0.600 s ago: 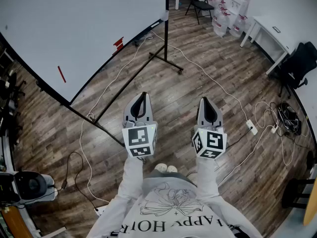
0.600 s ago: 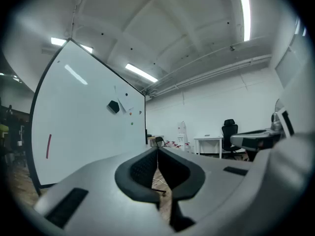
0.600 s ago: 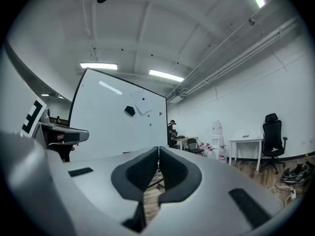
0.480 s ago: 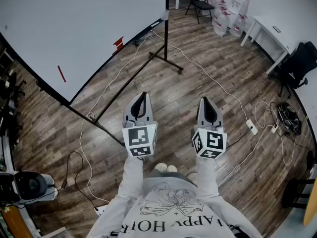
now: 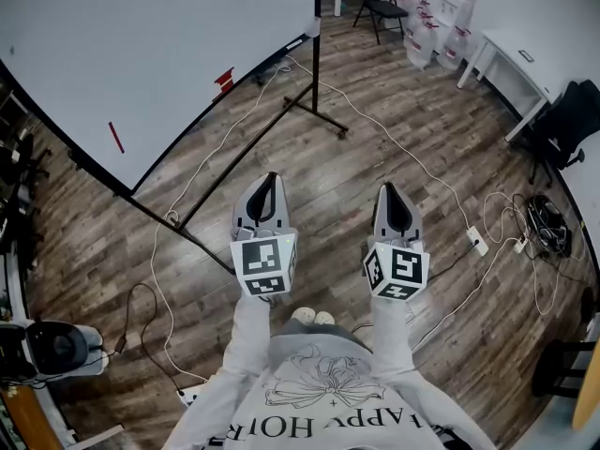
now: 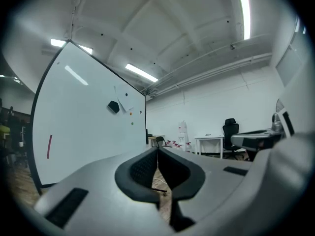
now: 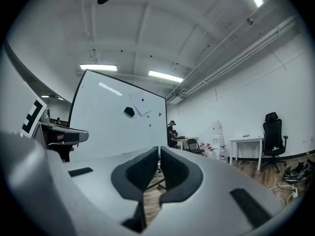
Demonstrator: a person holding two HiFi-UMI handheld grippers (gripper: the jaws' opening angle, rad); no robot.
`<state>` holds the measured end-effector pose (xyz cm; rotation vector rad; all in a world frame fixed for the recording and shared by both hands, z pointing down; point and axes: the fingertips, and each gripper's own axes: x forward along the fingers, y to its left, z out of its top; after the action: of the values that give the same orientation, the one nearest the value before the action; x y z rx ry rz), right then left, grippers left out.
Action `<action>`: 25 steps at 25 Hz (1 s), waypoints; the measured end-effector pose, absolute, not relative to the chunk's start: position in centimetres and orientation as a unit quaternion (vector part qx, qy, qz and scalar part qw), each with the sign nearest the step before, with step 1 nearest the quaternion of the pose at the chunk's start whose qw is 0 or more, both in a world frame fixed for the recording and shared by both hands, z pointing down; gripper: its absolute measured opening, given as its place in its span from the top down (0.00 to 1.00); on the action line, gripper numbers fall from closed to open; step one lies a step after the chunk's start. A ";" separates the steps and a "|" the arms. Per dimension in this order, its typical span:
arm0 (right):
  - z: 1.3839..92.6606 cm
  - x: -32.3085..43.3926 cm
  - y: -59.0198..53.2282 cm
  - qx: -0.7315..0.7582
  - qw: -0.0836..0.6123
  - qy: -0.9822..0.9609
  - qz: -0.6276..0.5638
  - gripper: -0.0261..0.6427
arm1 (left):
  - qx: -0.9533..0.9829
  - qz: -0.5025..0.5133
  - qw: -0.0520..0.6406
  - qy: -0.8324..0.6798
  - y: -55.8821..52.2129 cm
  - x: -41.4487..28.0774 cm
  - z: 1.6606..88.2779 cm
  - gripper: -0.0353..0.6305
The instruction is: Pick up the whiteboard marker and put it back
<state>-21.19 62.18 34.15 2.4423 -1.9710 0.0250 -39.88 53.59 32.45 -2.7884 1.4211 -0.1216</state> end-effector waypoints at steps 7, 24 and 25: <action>35.0 -20.2 62.2 0.766 0.002 -0.642 0.014 0.95 | -0.886 -0.039 0.001 0.462 54.0 -38.6 33.1 0.94; 38.6 -15.4 56.7 0.758 0.013 -0.651 0.044 0.95 | -0.881 -0.058 -0.016 0.469 48.9 -33.6 36.6 0.94; 38.7 -15.0 55.6 0.758 0.013 -0.651 0.043 0.95 | -0.881 -0.057 -0.017 0.469 47.8 -33.1 36.8 0.94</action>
<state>-14.99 55.60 38.69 2.3599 -2.0286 0.1330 -33.14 47.82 36.76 -2.7993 1.4886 -0.1798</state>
